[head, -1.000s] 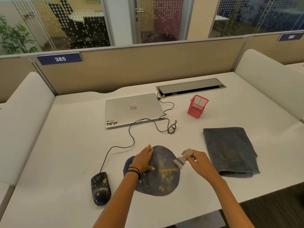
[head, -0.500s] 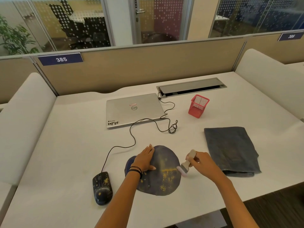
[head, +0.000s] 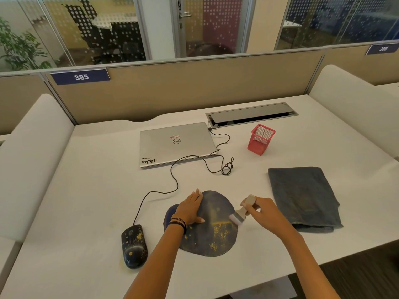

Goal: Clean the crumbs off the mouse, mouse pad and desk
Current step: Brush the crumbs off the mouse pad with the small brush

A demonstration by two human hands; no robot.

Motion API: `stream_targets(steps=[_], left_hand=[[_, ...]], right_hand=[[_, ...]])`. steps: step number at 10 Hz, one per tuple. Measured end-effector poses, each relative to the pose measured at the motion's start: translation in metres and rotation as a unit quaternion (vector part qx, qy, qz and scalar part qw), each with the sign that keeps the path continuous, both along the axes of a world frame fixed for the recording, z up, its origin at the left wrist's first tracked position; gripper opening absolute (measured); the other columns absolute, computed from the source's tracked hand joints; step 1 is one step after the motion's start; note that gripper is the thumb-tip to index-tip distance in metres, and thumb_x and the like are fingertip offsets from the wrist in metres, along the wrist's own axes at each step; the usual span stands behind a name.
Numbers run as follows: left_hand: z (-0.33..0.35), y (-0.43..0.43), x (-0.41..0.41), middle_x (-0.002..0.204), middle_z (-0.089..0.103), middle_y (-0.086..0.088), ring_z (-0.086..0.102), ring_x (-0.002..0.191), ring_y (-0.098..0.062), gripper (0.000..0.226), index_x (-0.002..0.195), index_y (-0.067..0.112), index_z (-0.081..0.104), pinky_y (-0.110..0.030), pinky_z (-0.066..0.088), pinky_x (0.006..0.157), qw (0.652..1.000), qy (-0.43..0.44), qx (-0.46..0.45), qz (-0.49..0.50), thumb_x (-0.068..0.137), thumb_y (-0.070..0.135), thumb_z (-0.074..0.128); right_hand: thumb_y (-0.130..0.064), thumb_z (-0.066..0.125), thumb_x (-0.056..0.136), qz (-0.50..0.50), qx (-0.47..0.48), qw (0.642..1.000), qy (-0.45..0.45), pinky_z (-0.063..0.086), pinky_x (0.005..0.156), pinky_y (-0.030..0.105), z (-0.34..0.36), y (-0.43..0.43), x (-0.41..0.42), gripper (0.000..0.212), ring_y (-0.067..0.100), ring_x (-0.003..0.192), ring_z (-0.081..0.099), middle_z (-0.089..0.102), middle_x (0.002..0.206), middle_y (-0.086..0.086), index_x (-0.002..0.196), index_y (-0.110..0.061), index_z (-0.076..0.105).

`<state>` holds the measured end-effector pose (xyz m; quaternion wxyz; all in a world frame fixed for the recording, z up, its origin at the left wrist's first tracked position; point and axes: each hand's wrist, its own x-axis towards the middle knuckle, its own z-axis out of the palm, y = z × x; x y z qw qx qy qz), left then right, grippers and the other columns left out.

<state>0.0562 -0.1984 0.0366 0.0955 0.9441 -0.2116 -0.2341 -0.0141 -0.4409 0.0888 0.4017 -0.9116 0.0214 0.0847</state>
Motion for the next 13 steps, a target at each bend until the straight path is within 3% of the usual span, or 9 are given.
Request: stream_targets(steps=[2,3,4,6,7,8,9,11,13], left_hand=[[0.0,0.0,0.0,0.16,-0.007,-0.008,0.002,0.148,-0.024,0.093,0.151,0.01,0.0,-0.037,0.021,0.118,1.0,0.001,0.002,-0.002,0.087,0.036,0.063],[0.0,0.0,0.0,0.16,-0.009,-0.008,0.001,0.149,-0.024,0.094,0.151,0.01,-0.001,-0.037,0.02,0.118,1.0,0.0,0.006,-0.004,0.087,0.036,0.063],[-0.001,0.0,0.001,0.16,-0.009,-0.008,0.0,0.149,-0.023,0.094,0.151,0.01,-0.001,-0.036,0.019,0.118,1.0,0.001,0.005,-0.002,0.087,0.036,0.063],[-0.002,0.001,0.001,0.16,-0.008,-0.008,0.001,0.148,-0.024,0.094,0.151,0.01,0.0,-0.037,0.02,0.118,1.0,0.001,0.004,-0.003,0.087,0.036,0.063],[-0.001,0.001,0.0,0.16,-0.008,-0.008,0.001,0.148,-0.024,0.094,0.151,0.01,0.0,-0.037,0.02,0.118,1.0,0.0,0.003,-0.003,0.087,0.036,0.063],[-0.001,0.0,0.0,0.16,-0.008,-0.007,0.001,0.148,-0.023,0.094,0.151,0.011,0.0,-0.037,0.02,0.118,1.0,0.0,0.003,-0.002,0.087,0.036,0.063],[-0.001,0.001,0.0,0.16,-0.008,-0.007,0.001,0.148,-0.023,0.094,0.151,0.011,0.0,-0.037,0.019,0.118,1.0,-0.002,0.002,0.0,0.087,0.036,0.063],[0.0,0.001,0.0,0.16,-0.008,-0.007,0.001,0.149,-0.023,0.093,0.151,0.011,-0.001,-0.037,0.019,0.118,1.0,-0.001,0.002,-0.002,0.087,0.037,0.063],[0.001,0.001,0.0,0.16,-0.008,-0.007,0.001,0.148,-0.023,0.093,0.151,0.01,0.0,-0.037,0.02,0.118,1.0,0.0,0.0,-0.003,0.088,0.036,0.063]], right_hand=[[-0.024,0.051,0.096,0.027,0.014,0.999,-0.019,0.045,0.082,0.017,0.0,0.013,0.004,0.021,0.009,0.091,0.06,0.067,0.098,-0.008,0.105,-0.018,0.068],[-0.026,0.05,0.096,0.05,-0.007,0.999,-0.005,0.044,0.075,0.014,-0.002,0.015,0.002,0.021,0.009,0.087,0.061,0.069,0.096,-0.003,0.101,-0.017,0.068],[-0.027,0.048,0.096,0.059,-0.076,0.995,0.018,0.047,0.071,0.023,-0.003,0.008,0.001,0.026,0.02,0.083,0.063,0.069,0.091,0.007,0.098,-0.009,0.067],[-0.028,0.048,0.096,0.038,-0.031,0.998,-0.026,0.045,0.071,0.015,0.005,0.014,0.005,0.023,0.008,0.081,0.062,0.069,0.09,-0.003,0.1,-0.016,0.068],[-0.031,0.049,0.096,0.044,-0.031,0.999,0.003,0.047,0.07,0.018,0.0,0.02,0.004,0.025,0.011,0.082,0.063,0.07,0.091,0.001,0.101,-0.015,0.068],[-0.029,0.047,0.096,0.045,-0.078,0.995,0.034,0.052,0.074,0.036,-0.006,0.013,0.002,0.031,0.027,0.081,0.065,0.07,0.087,0.013,0.095,-0.005,0.066],[-0.029,0.045,0.096,0.03,-0.09,0.995,0.027,0.052,0.069,0.033,-0.006,0.005,0.001,0.033,0.028,0.078,0.065,0.069,0.083,0.015,0.092,-0.003,0.065],[-0.029,0.048,0.096,0.014,-0.021,1.0,-0.006,0.045,0.067,0.012,-0.005,0.013,-0.001,0.02,0.01,0.078,0.063,0.067,0.083,-0.006,0.096,-0.021,0.066],[-0.029,0.045,0.096,0.043,-0.087,0.994,0.044,0.053,0.075,0.04,-0.003,0.002,-0.003,0.033,0.028,0.079,0.065,0.069,0.085,0.014,0.095,-0.004,0.065]])
